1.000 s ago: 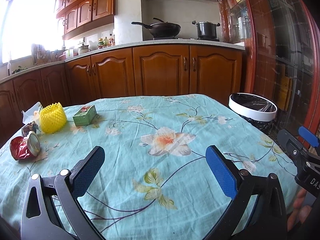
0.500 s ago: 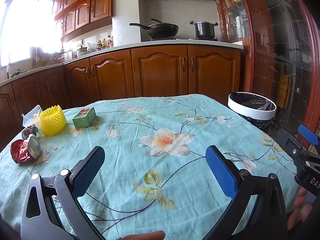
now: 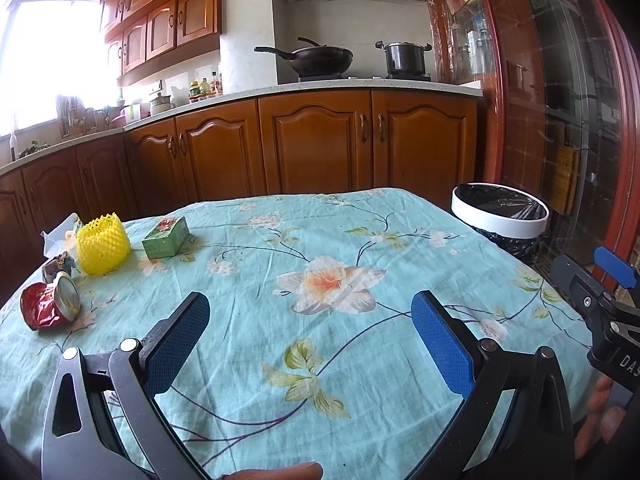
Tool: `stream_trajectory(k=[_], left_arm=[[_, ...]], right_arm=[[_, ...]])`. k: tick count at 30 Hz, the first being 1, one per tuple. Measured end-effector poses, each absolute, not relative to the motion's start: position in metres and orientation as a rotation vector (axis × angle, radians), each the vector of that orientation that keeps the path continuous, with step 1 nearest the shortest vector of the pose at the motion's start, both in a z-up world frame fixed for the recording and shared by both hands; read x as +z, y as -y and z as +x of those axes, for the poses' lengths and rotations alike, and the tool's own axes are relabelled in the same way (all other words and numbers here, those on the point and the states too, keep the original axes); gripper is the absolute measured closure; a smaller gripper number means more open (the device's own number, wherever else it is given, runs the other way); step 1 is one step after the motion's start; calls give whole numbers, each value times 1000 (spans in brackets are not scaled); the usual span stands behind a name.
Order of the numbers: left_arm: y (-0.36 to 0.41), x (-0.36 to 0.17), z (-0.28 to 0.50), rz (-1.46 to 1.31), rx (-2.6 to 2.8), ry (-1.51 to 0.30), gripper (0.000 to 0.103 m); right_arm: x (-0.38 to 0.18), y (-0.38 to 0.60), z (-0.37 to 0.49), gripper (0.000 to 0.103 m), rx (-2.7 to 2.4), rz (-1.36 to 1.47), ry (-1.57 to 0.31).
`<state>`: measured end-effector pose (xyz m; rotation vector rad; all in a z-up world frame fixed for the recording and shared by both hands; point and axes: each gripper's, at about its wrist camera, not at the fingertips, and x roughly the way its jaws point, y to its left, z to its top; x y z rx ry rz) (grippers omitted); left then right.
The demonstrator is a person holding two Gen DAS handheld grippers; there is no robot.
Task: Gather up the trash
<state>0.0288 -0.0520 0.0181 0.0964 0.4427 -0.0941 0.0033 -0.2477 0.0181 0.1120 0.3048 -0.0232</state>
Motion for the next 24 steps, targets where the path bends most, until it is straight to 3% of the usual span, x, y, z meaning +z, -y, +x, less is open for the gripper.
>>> stream_trajectory(k=[24], left_arm=[[51,18,33,95,-99,-455,0]], right_arm=[[23,243,3,0,-22,116,-317]])
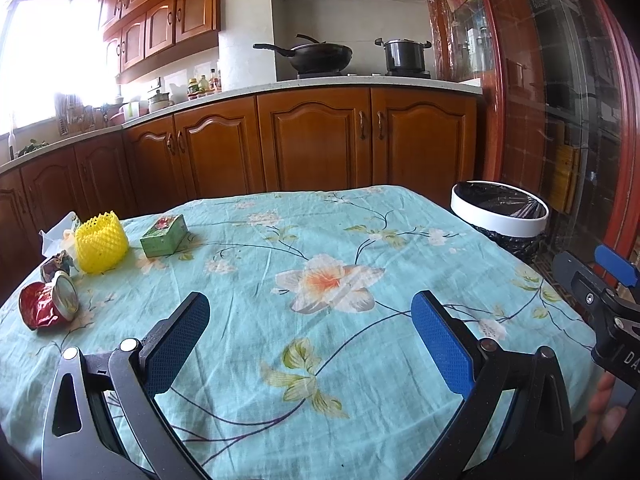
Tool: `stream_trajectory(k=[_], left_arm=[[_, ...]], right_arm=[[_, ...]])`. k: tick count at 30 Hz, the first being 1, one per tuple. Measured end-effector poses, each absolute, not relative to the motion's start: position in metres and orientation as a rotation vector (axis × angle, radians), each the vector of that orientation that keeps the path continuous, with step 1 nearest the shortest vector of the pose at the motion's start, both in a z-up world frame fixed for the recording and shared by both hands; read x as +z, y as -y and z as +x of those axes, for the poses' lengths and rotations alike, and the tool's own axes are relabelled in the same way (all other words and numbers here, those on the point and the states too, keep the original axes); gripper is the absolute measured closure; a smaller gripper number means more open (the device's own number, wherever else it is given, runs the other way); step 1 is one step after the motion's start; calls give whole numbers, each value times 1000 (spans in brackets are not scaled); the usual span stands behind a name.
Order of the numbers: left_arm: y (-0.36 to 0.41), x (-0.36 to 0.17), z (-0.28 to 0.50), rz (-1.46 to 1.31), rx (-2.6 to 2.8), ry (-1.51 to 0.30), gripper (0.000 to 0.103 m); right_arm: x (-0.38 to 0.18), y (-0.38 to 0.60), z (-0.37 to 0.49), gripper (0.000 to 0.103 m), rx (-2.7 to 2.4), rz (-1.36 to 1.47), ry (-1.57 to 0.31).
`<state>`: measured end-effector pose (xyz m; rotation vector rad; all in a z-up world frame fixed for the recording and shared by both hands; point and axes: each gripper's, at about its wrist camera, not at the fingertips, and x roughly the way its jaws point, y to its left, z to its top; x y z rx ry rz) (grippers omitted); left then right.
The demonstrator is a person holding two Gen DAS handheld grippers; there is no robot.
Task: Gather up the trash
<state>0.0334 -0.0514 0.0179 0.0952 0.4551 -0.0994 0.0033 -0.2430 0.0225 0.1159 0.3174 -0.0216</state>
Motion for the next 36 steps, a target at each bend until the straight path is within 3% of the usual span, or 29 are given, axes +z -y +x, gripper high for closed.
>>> stream_trajectory(k=[36], left_arm=[[53,14,41,104,-115,-483,0]], right_arm=[[23,244,9,0,-20,122,-333]])
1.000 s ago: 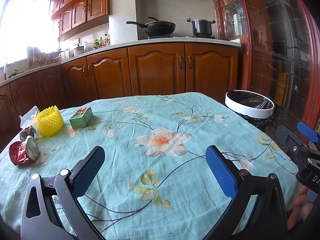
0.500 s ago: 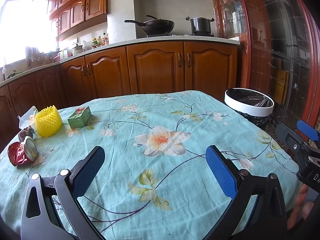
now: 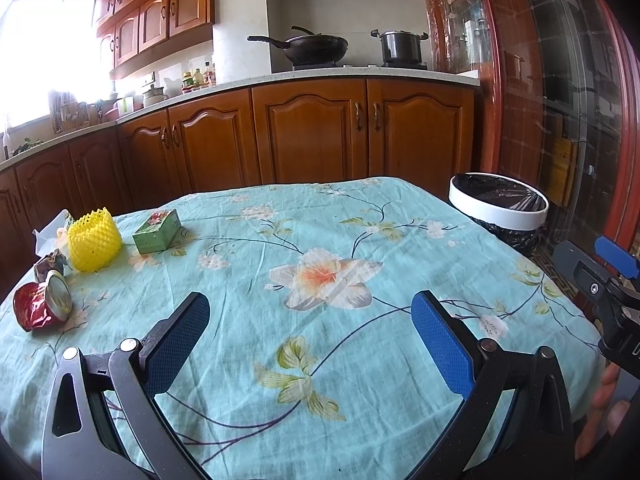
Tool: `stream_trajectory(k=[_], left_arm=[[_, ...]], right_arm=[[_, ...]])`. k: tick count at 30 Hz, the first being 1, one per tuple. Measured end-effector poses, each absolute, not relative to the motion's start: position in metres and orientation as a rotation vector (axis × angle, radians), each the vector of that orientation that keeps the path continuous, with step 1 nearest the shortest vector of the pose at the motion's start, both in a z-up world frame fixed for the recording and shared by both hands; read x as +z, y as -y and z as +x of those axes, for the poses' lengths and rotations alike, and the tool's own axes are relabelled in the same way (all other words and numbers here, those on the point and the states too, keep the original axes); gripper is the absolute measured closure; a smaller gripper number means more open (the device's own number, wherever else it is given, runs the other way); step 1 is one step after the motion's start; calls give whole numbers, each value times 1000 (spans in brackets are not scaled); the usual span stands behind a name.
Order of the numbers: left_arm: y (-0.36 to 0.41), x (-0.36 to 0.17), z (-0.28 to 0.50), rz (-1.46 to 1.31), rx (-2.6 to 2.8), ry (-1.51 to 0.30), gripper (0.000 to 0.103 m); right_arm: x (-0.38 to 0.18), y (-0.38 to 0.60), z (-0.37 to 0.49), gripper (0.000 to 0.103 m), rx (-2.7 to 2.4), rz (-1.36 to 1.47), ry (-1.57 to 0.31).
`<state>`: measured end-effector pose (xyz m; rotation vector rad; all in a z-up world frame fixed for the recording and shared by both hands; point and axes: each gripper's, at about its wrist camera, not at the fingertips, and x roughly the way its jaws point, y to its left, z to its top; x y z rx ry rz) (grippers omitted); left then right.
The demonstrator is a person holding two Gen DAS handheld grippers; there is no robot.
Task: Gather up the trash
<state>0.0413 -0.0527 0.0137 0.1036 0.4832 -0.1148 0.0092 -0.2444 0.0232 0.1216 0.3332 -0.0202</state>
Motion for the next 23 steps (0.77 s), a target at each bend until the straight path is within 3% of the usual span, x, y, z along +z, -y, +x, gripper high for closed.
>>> stream_trajectory(k=[23], left_arm=[[51,13,47,103,-122,-502,0]], right_arm=[[20,244,12,0,-18,128,-347]])
